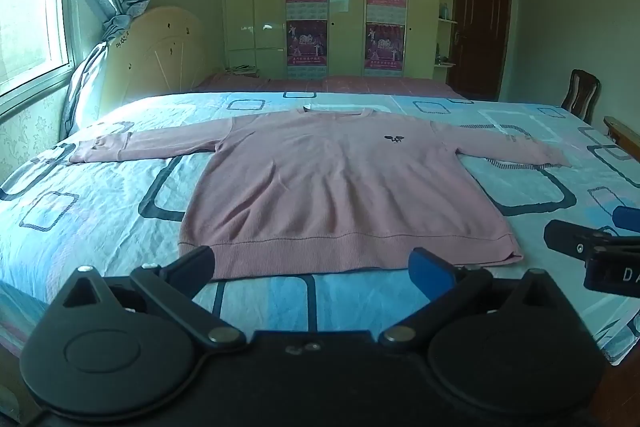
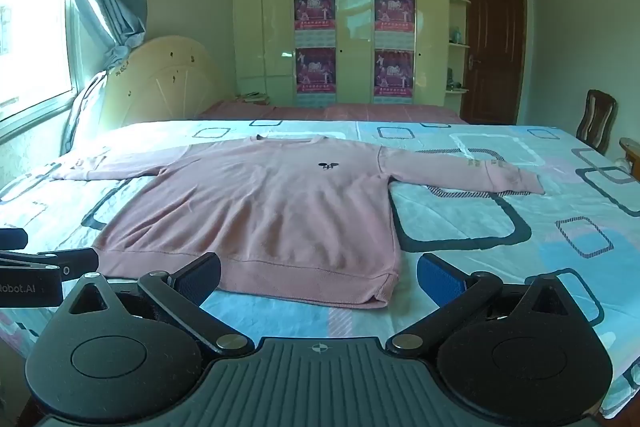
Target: Fold small clothes
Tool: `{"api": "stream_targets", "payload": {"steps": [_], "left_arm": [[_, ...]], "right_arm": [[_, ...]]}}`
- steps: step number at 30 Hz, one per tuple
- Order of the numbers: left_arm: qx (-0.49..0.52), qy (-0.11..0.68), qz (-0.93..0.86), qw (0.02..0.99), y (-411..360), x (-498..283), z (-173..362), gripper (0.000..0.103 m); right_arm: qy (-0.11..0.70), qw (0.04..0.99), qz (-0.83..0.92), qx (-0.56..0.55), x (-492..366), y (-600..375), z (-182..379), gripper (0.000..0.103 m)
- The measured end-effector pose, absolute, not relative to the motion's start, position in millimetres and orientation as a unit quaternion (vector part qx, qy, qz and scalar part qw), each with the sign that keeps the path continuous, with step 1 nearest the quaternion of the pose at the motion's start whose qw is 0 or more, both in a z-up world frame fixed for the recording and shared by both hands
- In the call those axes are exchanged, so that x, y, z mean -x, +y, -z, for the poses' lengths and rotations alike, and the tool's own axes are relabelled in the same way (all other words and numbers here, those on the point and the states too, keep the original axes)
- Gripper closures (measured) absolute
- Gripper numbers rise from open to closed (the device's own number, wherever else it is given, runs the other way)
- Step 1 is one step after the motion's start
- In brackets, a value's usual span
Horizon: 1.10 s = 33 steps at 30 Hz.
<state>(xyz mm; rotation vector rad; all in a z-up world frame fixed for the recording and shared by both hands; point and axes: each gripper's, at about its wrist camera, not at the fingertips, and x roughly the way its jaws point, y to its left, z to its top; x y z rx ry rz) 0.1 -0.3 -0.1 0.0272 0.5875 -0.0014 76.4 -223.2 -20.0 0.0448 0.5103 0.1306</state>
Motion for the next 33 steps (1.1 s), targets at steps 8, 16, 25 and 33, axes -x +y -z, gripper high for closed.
{"api": "stream_targets", "payload": {"steps": [8, 16, 25, 33], "left_arm": [[-0.014, 0.290, 0.003, 0.957, -0.2, 2.6, 1.0, 0.001], [-0.018, 0.291, 0.003, 0.956, 1.2, 2.4, -1.3, 0.001], [-0.020, 0.294, 0.001, 0.956, 1.1, 1.5, -2.5, 0.001], [-0.022, 0.295, -0.001, 0.955, 1.4, 1.5, -1.9, 0.001]], "right_arm": [[0.251, 0.965, -0.066, -0.025, -76.1, -222.8, 20.3, 0.000], [0.250, 0.966, -0.065, -0.025, -76.1, -221.6, 19.8, 0.000], [0.248, 0.966, -0.068, -0.023, -78.3, -218.7, 21.3, 0.000], [0.250, 0.966, -0.068, -0.024, -78.3, -218.5, 19.3, 0.000]]}}
